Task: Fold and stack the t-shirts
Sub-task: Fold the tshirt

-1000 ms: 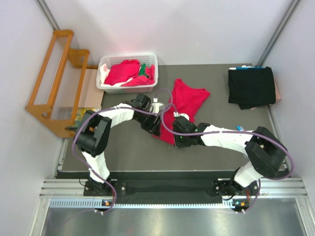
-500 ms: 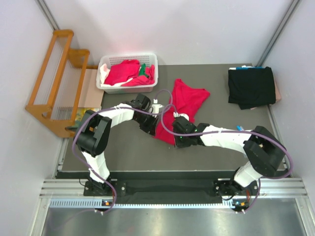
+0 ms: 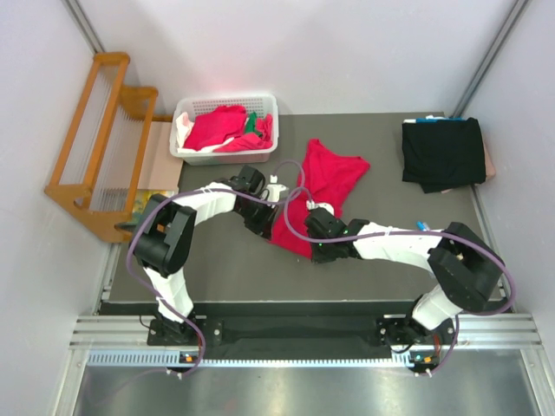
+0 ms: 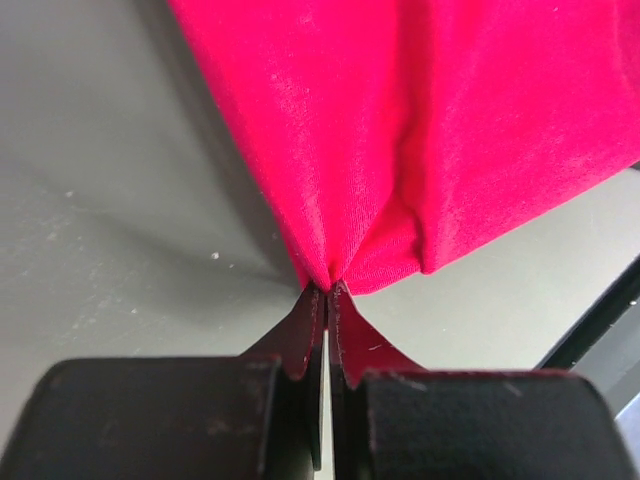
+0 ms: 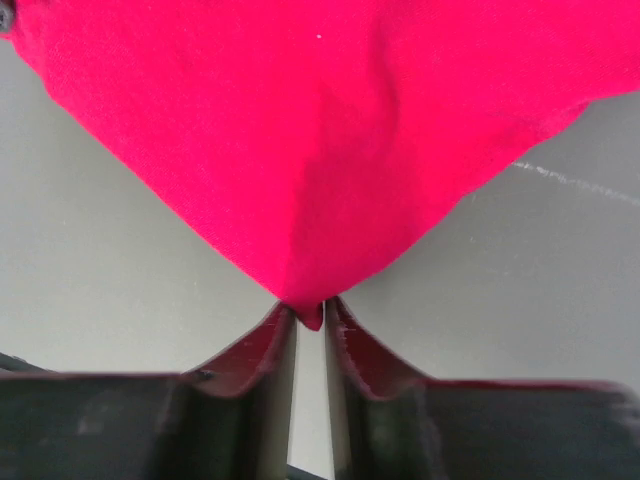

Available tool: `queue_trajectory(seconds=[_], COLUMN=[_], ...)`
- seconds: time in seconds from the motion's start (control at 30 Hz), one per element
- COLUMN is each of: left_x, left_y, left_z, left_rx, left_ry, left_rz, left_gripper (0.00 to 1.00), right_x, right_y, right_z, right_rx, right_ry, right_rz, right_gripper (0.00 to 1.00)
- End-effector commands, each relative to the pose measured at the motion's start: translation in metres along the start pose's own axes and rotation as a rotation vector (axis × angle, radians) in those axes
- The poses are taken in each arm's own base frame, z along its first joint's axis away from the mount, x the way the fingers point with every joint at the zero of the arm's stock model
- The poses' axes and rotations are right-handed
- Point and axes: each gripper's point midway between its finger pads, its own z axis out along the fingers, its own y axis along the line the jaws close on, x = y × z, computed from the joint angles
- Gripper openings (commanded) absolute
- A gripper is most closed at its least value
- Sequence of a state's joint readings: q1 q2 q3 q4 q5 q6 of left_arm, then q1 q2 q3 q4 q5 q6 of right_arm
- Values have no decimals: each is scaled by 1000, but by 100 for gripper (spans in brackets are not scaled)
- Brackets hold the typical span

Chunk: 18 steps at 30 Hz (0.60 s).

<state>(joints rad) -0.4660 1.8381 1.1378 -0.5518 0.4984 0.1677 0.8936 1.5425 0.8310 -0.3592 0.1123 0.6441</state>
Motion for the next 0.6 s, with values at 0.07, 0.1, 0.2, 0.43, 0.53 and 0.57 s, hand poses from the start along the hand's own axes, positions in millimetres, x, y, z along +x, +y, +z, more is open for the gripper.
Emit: queue_trajectory(seconds=[0.07,0.1,0.2,0.43,0.53,0.57], left_x=[-10,-11,-11,-10,-10,-8], left_y=[0,0,0,3,3,4], left_z=[-22,-24,-26,-35,-40,-41], left_rx=[-57,-61,-70,-108,-121,-130], left_ry=[-26,-30,-34,-34,-35,-31], left_rz=[62,62,62,80,90,95], left_gripper=[0,0,0,0,0,0], right_x=[-12,-13,-14,0,11,18], right_y=[-2,-2,-3,-12,-17,-21], right_z=[-10,-13,-19,-29,-33,-33], right_rx=[1,3,2,4,-1,4], right_ry=[-49,-52,-63,-42,-27,-12], right_rz=[-10,-13,-14,7,20,21], right_gripper=[0,0,0,0,0,0])
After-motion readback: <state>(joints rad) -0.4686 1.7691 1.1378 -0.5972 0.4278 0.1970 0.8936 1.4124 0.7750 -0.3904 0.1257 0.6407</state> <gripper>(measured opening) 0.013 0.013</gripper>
